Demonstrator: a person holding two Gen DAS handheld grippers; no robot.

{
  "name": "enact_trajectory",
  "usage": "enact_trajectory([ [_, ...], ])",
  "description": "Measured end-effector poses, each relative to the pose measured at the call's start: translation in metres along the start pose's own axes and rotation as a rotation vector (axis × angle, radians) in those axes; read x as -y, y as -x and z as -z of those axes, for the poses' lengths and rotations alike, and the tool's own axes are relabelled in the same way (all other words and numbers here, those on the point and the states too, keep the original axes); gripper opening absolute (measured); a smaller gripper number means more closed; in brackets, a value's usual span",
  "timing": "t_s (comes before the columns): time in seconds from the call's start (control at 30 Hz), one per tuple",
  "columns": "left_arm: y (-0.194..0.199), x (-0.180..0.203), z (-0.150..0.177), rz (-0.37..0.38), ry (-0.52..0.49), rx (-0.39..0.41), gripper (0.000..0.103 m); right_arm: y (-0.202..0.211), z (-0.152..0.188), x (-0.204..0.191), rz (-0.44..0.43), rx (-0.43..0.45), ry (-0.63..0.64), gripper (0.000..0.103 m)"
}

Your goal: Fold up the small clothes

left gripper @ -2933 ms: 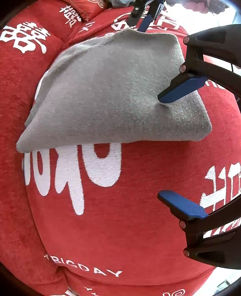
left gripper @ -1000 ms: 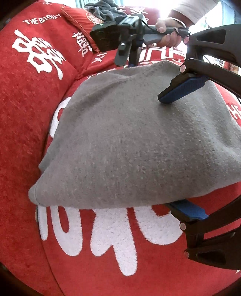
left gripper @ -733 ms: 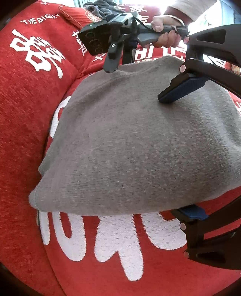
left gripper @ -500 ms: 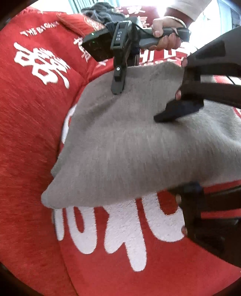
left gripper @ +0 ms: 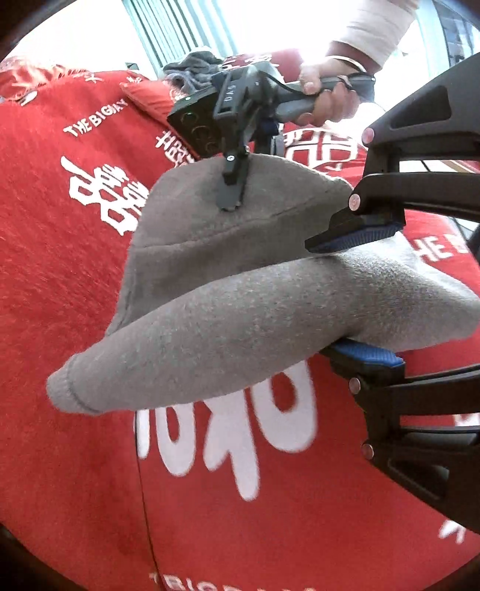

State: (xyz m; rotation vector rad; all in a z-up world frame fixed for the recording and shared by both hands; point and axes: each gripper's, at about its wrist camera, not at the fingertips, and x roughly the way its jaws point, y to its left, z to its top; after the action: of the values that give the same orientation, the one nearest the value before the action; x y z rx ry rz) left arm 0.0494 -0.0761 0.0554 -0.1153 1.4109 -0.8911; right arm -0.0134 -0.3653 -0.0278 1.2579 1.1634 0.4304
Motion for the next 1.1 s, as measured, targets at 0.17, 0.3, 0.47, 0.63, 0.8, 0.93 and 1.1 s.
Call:
enact_trajectory([
  [0.17,0.037,-0.021,0.028,-0.029,0.025,-0.006,0.047,-0.019,0.026,-0.025,-0.032,-0.035,-0.002,0.035],
  [0.3,0.054,-0.042,0.045,-0.066,0.055,-0.008,0.047,-0.049,0.049,-0.033,-0.050,-0.073,-0.038,0.035],
  [0.47,0.046,-0.071,0.063,-0.193,0.054,-0.017,0.047,-0.083,0.060,-0.031,-0.025,-0.107,-0.050,0.035],
  [0.63,0.031,-0.089,0.069,-0.364,0.080,-0.023,0.056,-0.110,0.049,-0.014,0.155,-0.113,0.000,0.038],
  [0.8,0.040,-0.083,0.074,-0.485,0.096,0.047,0.082,-0.102,0.035,-0.009,0.475,-0.046,0.058,0.068],
  [0.93,0.055,-0.083,0.079,-0.557,0.151,0.093,0.082,-0.085,0.049,-0.034,0.612,-0.002,0.129,0.071],
  [1.1,0.065,-0.087,0.083,-0.541,0.217,0.105,0.082,-0.066,0.085,-0.070,0.568,0.004,0.169,0.071],
])
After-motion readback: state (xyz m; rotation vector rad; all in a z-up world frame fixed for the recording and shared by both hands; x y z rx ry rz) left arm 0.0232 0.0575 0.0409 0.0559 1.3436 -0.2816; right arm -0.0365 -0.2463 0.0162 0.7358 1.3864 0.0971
